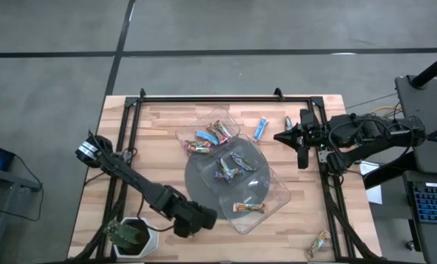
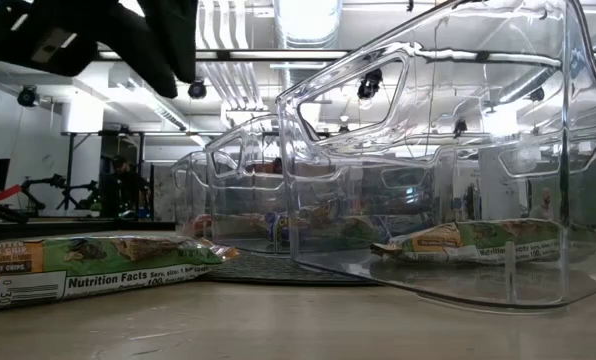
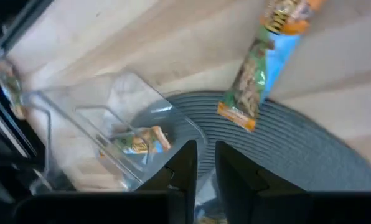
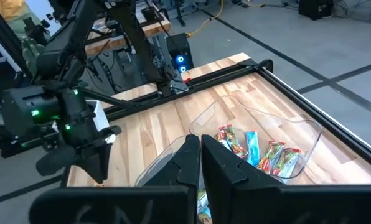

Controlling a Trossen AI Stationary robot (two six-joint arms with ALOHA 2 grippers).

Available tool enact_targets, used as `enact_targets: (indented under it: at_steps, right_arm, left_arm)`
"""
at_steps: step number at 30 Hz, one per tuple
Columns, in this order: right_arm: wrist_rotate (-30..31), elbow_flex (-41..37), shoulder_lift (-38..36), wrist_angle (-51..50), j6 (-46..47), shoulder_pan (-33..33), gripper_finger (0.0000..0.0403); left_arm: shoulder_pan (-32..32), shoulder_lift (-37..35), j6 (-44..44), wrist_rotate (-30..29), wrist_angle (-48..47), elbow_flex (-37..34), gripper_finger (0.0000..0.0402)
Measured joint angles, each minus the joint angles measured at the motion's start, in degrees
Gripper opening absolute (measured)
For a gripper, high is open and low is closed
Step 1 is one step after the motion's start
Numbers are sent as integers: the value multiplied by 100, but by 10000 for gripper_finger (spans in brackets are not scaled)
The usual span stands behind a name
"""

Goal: Pick and place Granola Bars by type
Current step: Put the yellow granola bar into the bottom transparent bin

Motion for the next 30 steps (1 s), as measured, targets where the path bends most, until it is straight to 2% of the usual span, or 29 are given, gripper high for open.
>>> enact_targets:
  at_steps: [4,6,9,13,16,26,30]
  right_arm:
    - [-2,0,0,-2,0,0,9]
    - [-2,0,0,0,2,0,8]
    - [-2,0,0,3,2,0,8]
    - [-2,0,2,15,2,0,9]
    - [-4,0,4,43,2,0,8]
    - [-9,0,4,46,2,0,8]
    - [-9,0,4,46,2,0,9]
  left_arm:
    - [9,0,-767,331,196,-8,42]
    - [21,0,-842,498,256,-8,42]
    - [15,0,-851,374,449,-8,42]
    - [-14,0,-1413,19,749,-8,42]
    - [-12,0,-1634,-7,802,1,45]
    - [-12,0,-2043,-59,821,114,126]
    - [-36,0,-2020,-69,803,106,143]
